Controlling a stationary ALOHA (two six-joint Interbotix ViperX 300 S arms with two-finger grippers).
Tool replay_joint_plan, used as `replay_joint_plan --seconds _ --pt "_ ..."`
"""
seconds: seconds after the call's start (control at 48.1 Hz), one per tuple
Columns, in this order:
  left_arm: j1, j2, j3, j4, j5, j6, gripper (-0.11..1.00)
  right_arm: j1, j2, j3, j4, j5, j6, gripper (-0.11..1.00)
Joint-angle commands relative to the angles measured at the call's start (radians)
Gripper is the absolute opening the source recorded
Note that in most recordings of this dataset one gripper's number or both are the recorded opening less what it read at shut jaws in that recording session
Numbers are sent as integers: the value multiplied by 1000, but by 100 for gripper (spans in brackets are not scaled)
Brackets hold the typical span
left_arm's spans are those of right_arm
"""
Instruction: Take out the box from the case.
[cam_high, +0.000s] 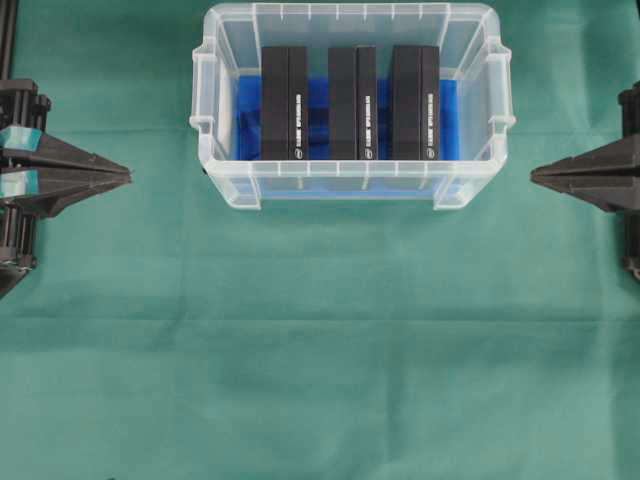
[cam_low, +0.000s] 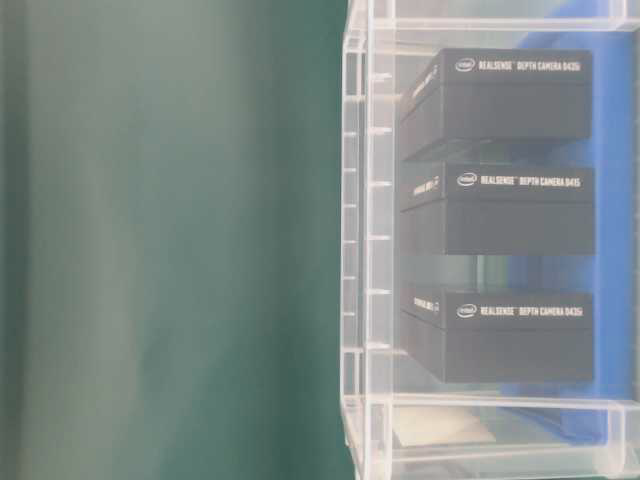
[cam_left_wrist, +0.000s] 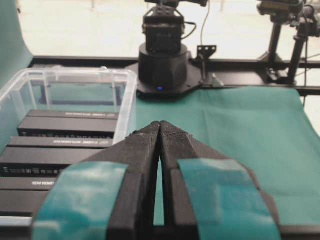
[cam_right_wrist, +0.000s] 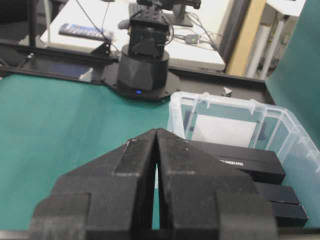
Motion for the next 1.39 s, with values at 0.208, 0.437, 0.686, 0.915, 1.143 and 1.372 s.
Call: replay_joint_plan --seconds 0.208,0.437,0.686,0.915,1.143,1.372 --pt "-64 -25 -91 21 74 -26 1 14 3 -97 0 129 52 0" --pt "-64 -32 -245 21 202 -44 1 14 -6 -264 0 259 106 0" --pt "-51 -32 -434 21 416 -44 1 14 28 -471 0 468 107 0" --pt "-51 -31 -443 23 472 -41 1 14 74 -512 0 577 109 0" --pt "-58 -34 -471 21 660 -57 1 14 87 -538 0 727 167 0" --pt "-58 -6 -554 21 1015 -173 1 14 126 -604 -3 1072 278 0"
